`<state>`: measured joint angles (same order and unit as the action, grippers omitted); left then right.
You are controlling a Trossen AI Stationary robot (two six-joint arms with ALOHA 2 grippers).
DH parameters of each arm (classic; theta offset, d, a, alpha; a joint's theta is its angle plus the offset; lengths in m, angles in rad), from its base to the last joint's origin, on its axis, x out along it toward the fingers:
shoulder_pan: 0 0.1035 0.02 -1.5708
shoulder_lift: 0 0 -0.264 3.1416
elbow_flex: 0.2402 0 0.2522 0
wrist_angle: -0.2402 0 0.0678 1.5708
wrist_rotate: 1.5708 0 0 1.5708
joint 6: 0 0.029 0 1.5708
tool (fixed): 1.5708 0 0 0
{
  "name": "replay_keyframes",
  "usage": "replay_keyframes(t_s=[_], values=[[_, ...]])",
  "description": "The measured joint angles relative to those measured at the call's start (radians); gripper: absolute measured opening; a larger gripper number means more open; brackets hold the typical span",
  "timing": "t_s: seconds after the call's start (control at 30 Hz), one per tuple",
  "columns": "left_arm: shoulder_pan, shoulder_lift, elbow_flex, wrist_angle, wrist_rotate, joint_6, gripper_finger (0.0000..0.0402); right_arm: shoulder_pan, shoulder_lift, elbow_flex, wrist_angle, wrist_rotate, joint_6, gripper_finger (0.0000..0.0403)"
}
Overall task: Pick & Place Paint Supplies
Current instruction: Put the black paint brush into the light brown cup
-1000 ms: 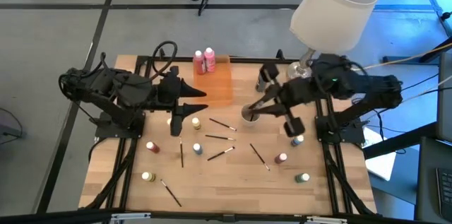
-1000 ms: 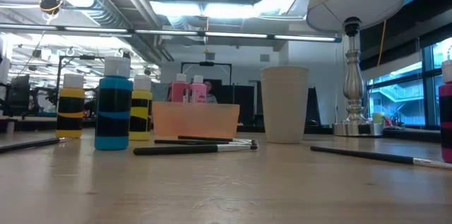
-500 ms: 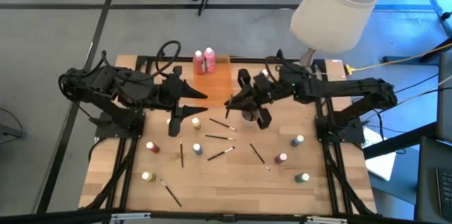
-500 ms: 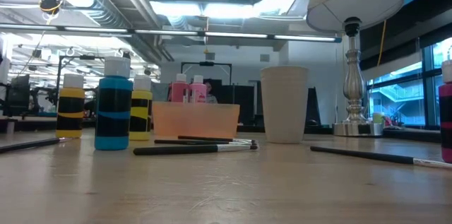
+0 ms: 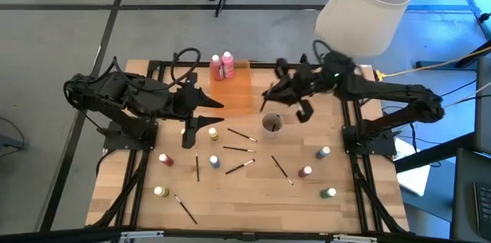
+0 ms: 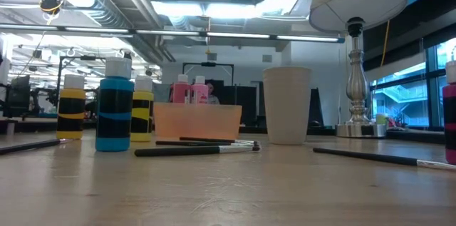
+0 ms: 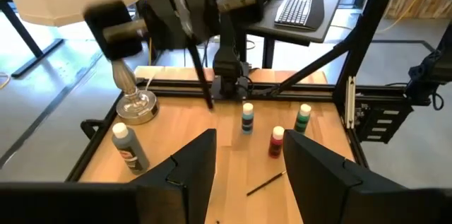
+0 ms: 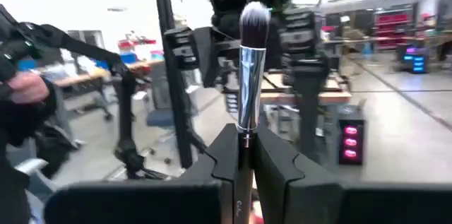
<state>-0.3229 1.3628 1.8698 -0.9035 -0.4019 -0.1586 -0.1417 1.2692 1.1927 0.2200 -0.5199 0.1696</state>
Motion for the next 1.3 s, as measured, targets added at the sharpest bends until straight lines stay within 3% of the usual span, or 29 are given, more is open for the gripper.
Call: replay_keyframes(t_s=[0.2,0.37,0.47,0.73,0.93,1.3], values=[[0.02,0.0,0.0,-0.005,0.0,0.023,0.0161,-0.025,-0.163,0.0,-0.301,0.013,-0.109,0.0026],[0.064,0.0,0.0,-0.016,0.06,0.018,0.0161,-0.001,-0.264,-0.005,-0.529,0.152,-0.121,0.0026],[0.104,0.0,0.0,-0.016,0.106,0.017,0.0161,0.001,-0.328,-0.074,-0.541,0.192,-0.106,0.0026],[0.195,0.0,0.0,-0.015,0.219,0.04,0.0161,0.021,-0.467,-0.45,-0.14,0.218,0.065,0.0026],[0.241,0.01,0.0,-0.013,0.269,0.042,0.0161,0.021,-0.451,-0.661,0.189,0.295,0.089,0.0026],[0.284,0.088,0.0,0.017,0.42,0.032,0.0161,0.021,-0.258,-0.682,0.171,0.364,0.096,0.0026]])
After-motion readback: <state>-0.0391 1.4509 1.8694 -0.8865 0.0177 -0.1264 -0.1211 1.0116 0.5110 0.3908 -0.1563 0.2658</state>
